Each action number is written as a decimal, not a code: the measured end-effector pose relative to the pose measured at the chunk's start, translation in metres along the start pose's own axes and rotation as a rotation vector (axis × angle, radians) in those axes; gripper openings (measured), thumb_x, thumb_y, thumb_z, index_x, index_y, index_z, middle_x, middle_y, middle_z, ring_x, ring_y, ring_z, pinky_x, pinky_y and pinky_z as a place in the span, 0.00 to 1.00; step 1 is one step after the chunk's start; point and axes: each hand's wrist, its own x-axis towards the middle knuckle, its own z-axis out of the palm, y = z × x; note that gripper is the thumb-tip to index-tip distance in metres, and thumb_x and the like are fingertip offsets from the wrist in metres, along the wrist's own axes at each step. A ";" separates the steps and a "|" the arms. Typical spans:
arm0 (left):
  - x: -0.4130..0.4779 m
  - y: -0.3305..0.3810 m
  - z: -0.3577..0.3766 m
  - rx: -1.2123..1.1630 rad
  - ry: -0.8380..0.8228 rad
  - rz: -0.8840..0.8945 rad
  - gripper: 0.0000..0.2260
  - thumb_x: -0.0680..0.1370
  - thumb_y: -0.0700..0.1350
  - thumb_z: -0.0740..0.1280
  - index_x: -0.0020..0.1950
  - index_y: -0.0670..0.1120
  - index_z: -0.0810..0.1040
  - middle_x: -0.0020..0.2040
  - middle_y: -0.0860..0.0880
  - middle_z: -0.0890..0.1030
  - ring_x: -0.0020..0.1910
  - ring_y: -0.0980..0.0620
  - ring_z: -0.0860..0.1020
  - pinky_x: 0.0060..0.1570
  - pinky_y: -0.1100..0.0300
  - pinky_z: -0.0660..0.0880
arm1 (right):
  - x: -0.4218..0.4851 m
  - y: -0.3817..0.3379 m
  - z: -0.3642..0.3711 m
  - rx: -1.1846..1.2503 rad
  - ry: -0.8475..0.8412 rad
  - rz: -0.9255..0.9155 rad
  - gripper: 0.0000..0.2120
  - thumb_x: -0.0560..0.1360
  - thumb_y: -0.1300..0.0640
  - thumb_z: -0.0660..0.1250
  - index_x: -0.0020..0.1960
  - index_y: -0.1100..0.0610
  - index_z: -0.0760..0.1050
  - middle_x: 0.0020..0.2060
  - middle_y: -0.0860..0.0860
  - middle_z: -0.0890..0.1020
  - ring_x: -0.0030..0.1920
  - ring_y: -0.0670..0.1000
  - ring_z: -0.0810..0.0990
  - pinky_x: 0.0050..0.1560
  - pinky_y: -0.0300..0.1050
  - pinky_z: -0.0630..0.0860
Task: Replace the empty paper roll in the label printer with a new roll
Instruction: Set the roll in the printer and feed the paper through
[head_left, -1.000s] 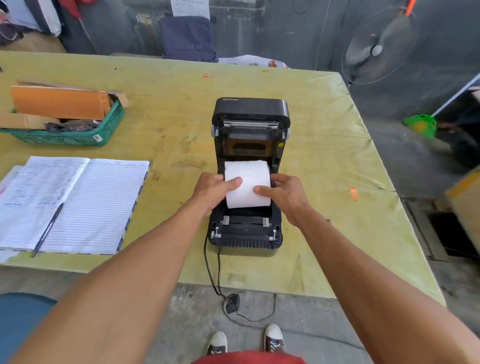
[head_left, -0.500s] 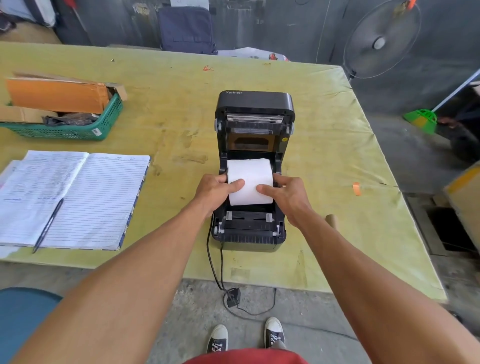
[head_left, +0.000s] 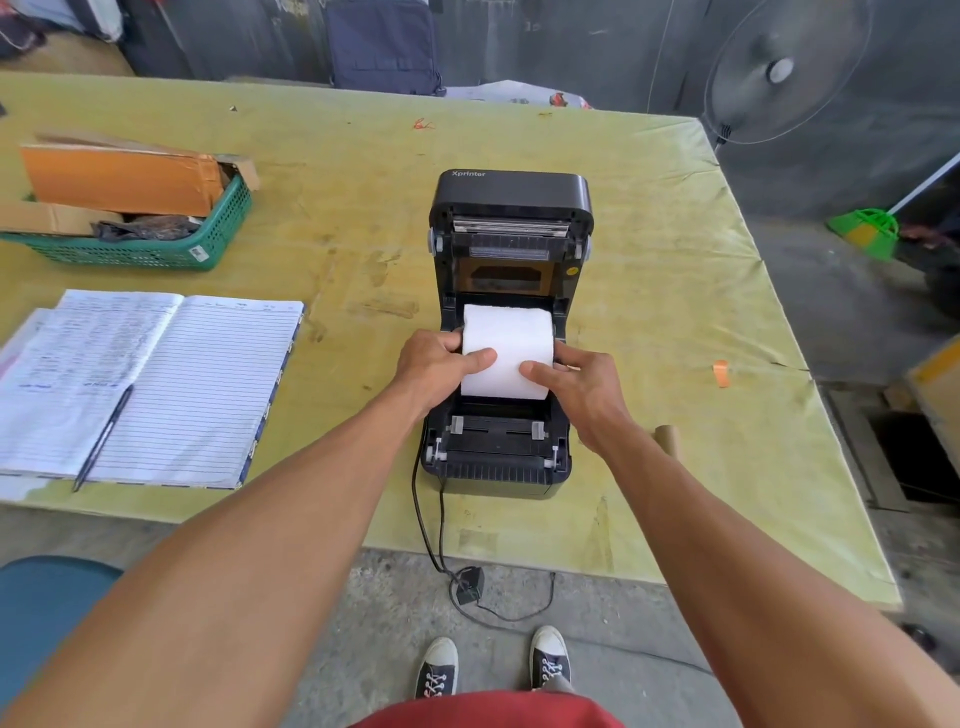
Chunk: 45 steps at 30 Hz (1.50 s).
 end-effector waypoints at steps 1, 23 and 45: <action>0.003 0.001 -0.001 -0.003 -0.006 -0.005 0.16 0.72 0.47 0.78 0.58 0.43 0.85 0.61 0.50 0.84 0.55 0.50 0.83 0.59 0.55 0.78 | 0.001 -0.001 0.000 0.009 0.001 0.002 0.23 0.72 0.61 0.77 0.65 0.63 0.78 0.50 0.53 0.87 0.48 0.52 0.86 0.58 0.53 0.82; 0.007 -0.003 -0.005 -0.017 -0.041 -0.103 0.13 0.72 0.47 0.78 0.52 0.42 0.86 0.51 0.48 0.86 0.51 0.48 0.84 0.58 0.50 0.80 | 0.009 0.004 0.007 -0.090 0.036 -0.007 0.23 0.72 0.59 0.77 0.66 0.61 0.78 0.51 0.54 0.87 0.49 0.53 0.86 0.57 0.53 0.82; 0.011 0.035 -0.008 0.905 -0.061 0.244 0.40 0.65 0.52 0.82 0.74 0.47 0.71 0.69 0.46 0.77 0.69 0.44 0.73 0.61 0.47 0.72 | 0.026 -0.036 0.017 -1.303 -0.112 -0.377 0.40 0.65 0.52 0.80 0.72 0.59 0.67 0.64 0.57 0.78 0.66 0.60 0.70 0.62 0.54 0.72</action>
